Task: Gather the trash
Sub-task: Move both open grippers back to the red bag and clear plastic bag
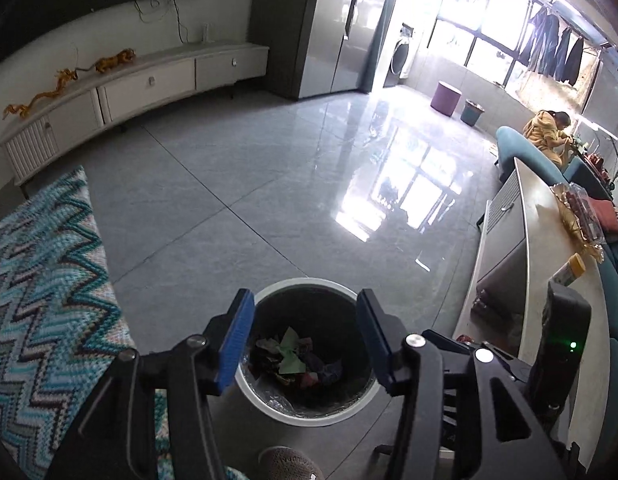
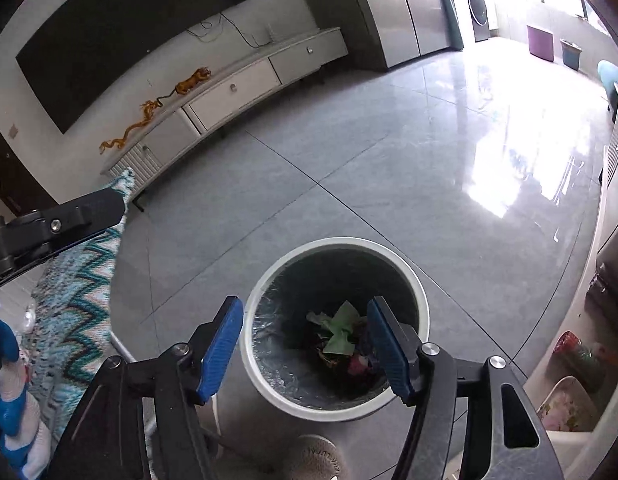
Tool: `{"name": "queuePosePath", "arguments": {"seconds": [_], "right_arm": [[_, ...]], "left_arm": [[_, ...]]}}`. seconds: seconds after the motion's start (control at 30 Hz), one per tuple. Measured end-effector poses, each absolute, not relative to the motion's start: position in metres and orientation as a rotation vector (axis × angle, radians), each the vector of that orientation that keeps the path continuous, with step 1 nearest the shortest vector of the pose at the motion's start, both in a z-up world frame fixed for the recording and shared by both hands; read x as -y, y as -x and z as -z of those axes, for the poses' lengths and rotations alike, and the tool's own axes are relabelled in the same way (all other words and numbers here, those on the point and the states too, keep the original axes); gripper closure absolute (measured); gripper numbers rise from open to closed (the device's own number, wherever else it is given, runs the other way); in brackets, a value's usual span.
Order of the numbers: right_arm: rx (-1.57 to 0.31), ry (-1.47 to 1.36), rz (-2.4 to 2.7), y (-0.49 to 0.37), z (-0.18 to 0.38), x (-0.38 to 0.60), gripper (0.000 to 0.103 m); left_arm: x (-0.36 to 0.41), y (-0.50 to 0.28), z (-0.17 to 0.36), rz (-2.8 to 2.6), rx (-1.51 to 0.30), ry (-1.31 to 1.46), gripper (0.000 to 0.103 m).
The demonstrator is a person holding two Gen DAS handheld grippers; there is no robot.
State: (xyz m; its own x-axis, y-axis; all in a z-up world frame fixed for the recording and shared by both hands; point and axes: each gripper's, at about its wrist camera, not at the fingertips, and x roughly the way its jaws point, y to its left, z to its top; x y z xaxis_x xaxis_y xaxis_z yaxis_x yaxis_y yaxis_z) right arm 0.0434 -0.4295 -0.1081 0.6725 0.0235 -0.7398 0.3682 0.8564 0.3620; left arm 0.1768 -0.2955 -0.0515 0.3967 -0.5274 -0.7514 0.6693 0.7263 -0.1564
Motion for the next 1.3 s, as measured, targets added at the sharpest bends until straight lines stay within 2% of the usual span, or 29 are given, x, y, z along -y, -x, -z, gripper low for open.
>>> {"name": "queuePosePath", "arguments": {"seconds": [0.3, 0.47, 0.53, 0.6, 0.67, 0.87, 0.93, 1.0, 1.3], "right_arm": [[-0.686, -0.473, 0.173, 0.003, 0.042, 0.403, 0.033], [-0.584, -0.45, 0.16, 0.029, 0.001, 0.384, 0.02], [-0.542, -0.43, 0.139, 0.038, -0.018, 0.371, 0.011], [-0.511, -0.402, 0.111, 0.045, -0.033, 0.359, 0.008], [-0.471, -0.392, 0.072, 0.052, -0.051, 0.346, 0.0], [-0.359, -0.35, -0.001, 0.072, -0.099, 0.311, 0.0], [-0.329, -0.327, -0.021, 0.078, -0.112, 0.299, 0.0], [-0.31, -0.306, -0.034, 0.083, -0.124, 0.287, 0.0], [-0.32, -0.235, -0.116, 0.068, -0.154, 0.231, 0.0]], "left_arm": [[0.243, -0.136, -0.006, 0.671, -0.702, -0.126, 0.051], [0.208, -0.107, -0.041, 0.597, -0.558, -0.145, 0.051], [0.193, -0.097, -0.053, 0.582, -0.528, -0.154, 0.051], [0.176, -0.089, -0.065, 0.561, -0.515, -0.159, 0.051], [0.159, -0.082, -0.074, 0.544, -0.506, -0.156, 0.051], [0.089, -0.06, -0.102, 0.434, -0.424, -0.148, 0.051], [0.06, -0.058, -0.107, 0.38, -0.412, -0.144, 0.038], [0.028, -0.058, -0.109, 0.314, -0.398, -0.16, 0.032], [-0.099, -0.082, -0.081, 0.11, -0.472, -0.102, 0.032]]}}
